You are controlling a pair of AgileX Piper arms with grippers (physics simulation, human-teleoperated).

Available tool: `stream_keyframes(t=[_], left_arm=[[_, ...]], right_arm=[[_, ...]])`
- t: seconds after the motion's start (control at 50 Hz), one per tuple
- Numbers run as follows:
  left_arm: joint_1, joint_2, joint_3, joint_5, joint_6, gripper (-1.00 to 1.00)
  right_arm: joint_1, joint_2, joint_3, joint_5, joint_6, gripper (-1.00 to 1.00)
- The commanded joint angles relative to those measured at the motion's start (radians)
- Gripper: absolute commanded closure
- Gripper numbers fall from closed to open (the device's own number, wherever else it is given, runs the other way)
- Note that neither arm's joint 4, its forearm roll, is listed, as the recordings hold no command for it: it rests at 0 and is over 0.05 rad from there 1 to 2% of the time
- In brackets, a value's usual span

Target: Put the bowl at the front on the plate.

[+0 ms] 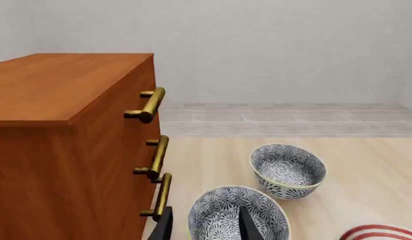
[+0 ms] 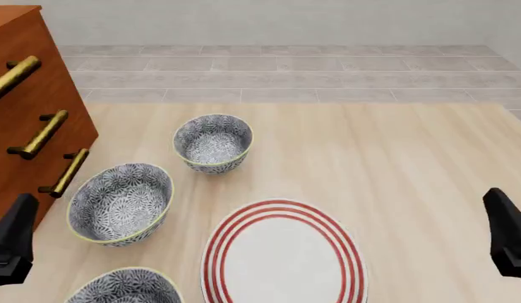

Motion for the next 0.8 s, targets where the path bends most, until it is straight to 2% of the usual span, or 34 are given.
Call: stream_keyframes(t=[0.02,0.34,0.48,0.54,0.62,0.8], left_arm=[[0.000,0.008,-0.002,-0.004,0.000,-1.00],[0.000,0.003,-0.004,0.002,-0.001,-1.00],[-0.001,0.003,-0.004,0.002,0.000,-1.00],[0.000,0.003,-0.004,0.002,0.000,-1.00],[0.000,0.003,-0.004,0.002,0.000,-1.00],[0.000,0.003,-0.004,0.002,0.000,-1.00]], right_arm=[[0.012,-0.053,0.049,-0.056,-0.025,-1.00],[0.044,-0.054,0.027,-0.051,-0.038,-1.00],[0.103,-0.047,-0.013,-0.009,-0.081,-1.00],[0.121,-0.028,-0.029,-0.005,-0.088,-1.00],[0.152,0.064,-0.041,-0.058,-0.110,-1.00],[0.199,0.177,-0.096,-0.080,-0.111,-1.00]])
